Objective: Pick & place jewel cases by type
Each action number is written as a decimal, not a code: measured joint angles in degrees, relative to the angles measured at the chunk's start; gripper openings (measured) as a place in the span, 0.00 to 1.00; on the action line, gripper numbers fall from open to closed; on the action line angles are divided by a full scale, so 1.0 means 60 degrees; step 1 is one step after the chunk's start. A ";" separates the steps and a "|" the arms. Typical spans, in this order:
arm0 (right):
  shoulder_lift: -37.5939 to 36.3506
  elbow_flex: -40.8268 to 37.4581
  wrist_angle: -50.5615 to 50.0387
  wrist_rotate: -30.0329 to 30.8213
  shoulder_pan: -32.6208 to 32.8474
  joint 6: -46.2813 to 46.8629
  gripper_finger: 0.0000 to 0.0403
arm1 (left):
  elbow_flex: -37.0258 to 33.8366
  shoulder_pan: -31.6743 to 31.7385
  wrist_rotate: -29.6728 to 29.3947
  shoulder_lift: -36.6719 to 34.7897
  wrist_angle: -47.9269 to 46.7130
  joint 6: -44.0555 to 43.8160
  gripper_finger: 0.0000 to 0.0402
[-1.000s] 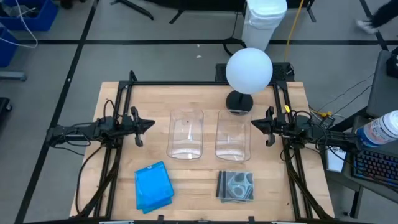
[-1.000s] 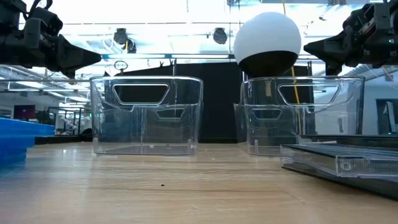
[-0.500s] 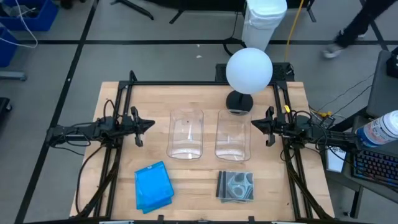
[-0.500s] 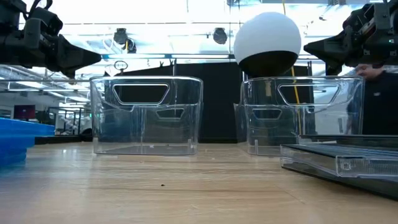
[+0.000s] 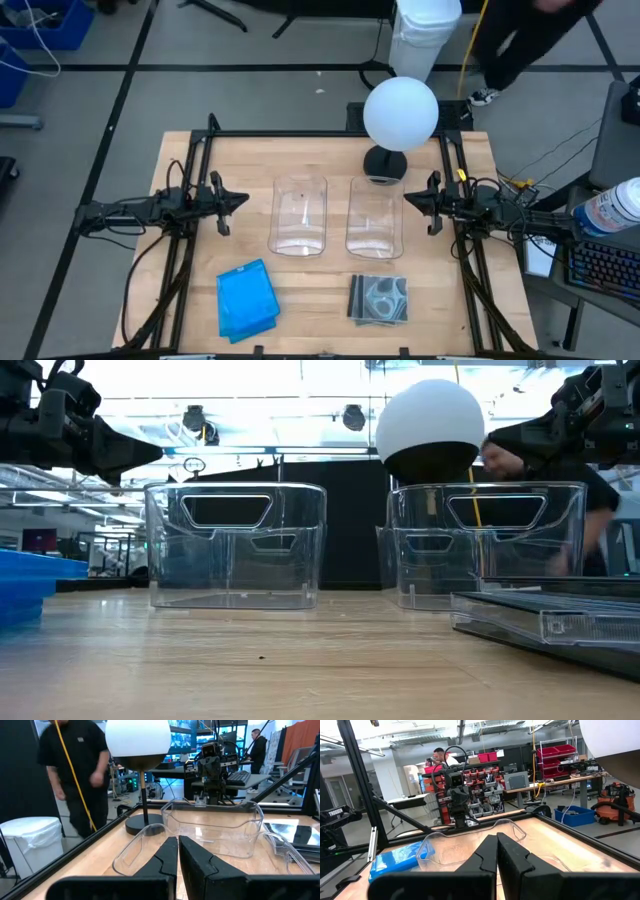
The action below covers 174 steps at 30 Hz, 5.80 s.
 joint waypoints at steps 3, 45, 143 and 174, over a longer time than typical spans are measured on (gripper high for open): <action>0.0000 -0.0001 0.0000 0.0004 0.0002 -0.0001 0.00 | -0.0001 -0.0001 -0.0002 0.0000 0.0000 0.0002 0.06; 0.0000 -0.0003 0.0171 0.0000 -0.0002 0.0000 0.00 | 0.0000 -0.0001 0.0001 0.0001 0.0039 -0.0031 0.06; 1.9573 1.3500 -1.1644 0.5221 1.2273 0.4146 0.55 | 0.0000 -0.0002 -0.0257 0.0003 0.0080 -0.2009 0.06; 1.6319 1.2653 -1.3887 0.5817 1.3108 1.6820 0.44 | 0.0000 -0.0004 -0.0504 0.0003 0.0076 -0.1907 0.06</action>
